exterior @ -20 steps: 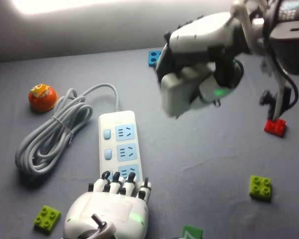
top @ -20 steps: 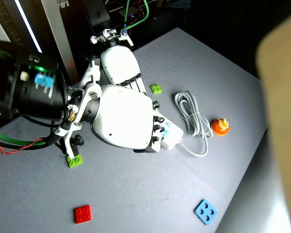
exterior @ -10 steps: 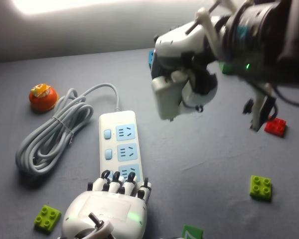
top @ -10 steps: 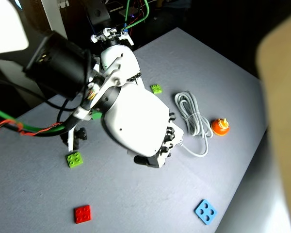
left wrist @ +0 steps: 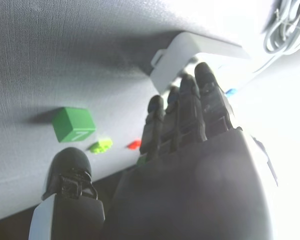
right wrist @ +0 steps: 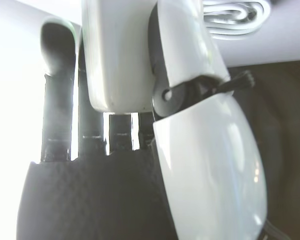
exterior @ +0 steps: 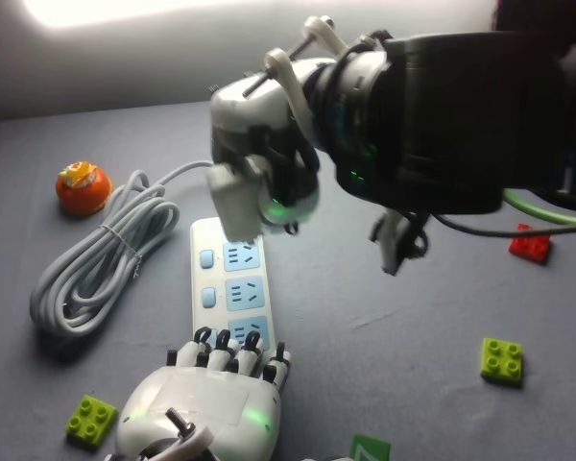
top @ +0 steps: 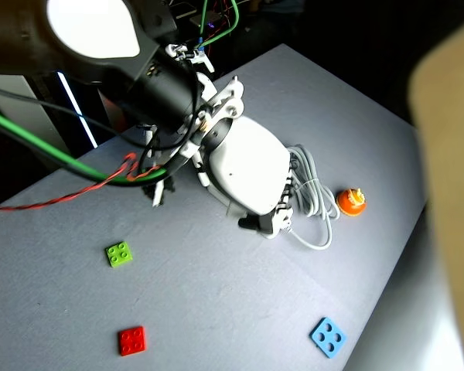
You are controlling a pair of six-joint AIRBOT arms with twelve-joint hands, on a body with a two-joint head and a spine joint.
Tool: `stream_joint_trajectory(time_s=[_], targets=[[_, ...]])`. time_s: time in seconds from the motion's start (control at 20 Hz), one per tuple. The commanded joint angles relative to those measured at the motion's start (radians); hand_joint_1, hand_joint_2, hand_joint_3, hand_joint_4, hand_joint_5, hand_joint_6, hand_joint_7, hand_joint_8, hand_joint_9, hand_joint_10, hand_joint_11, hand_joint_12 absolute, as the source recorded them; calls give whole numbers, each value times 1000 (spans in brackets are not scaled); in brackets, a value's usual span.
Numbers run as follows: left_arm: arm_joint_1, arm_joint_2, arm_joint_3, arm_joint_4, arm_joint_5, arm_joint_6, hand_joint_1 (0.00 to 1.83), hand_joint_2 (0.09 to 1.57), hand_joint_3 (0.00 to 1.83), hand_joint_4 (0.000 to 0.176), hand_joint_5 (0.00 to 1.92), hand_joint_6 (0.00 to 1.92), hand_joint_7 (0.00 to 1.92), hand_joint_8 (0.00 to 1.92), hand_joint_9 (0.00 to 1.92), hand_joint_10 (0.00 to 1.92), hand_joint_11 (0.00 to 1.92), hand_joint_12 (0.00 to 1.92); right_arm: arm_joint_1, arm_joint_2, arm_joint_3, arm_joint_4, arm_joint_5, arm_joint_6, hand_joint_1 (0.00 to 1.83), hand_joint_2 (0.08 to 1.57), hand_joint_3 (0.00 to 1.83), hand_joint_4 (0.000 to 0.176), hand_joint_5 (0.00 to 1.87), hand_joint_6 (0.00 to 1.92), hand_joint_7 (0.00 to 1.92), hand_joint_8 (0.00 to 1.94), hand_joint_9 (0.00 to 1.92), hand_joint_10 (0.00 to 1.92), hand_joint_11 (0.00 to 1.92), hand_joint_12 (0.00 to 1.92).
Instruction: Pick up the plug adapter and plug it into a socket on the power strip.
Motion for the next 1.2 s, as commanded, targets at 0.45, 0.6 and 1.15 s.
stream_joint_trajectory(time_s=[0.45, 0.6, 1.15], targets=[[-7, 18, 19, 28, -19, -1, 0, 1212, 1, 0, 31, 1, 44, 2, 54, 3, 0, 192, -34, -71, 94, -88, 19, 6, 1356, 1191, 0, 0, 815, 968, 870, 1272, 714, 1537, 672, 1588], [-8, 19, 21, 28, -19, -1, 0, 1212, 1, 0, 34, 0, 50, 1, 52, 1, 0, 206, -35, -85, 109, -88, 22, 5, 1355, 1194, 0, 0, 809, 973, 851, 1292, 723, 1536, 686, 1576], [-1, 18, 24, 28, -11, -1, 0, 1208, 1, 0, 46, 0, 71, 0, 69, 0, 0, 194, -57, -139, 167, -87, 19, 5, 1354, 1198, 3, 0, 782, 993, 868, 1289, 704, 1554, 670, 1573]])
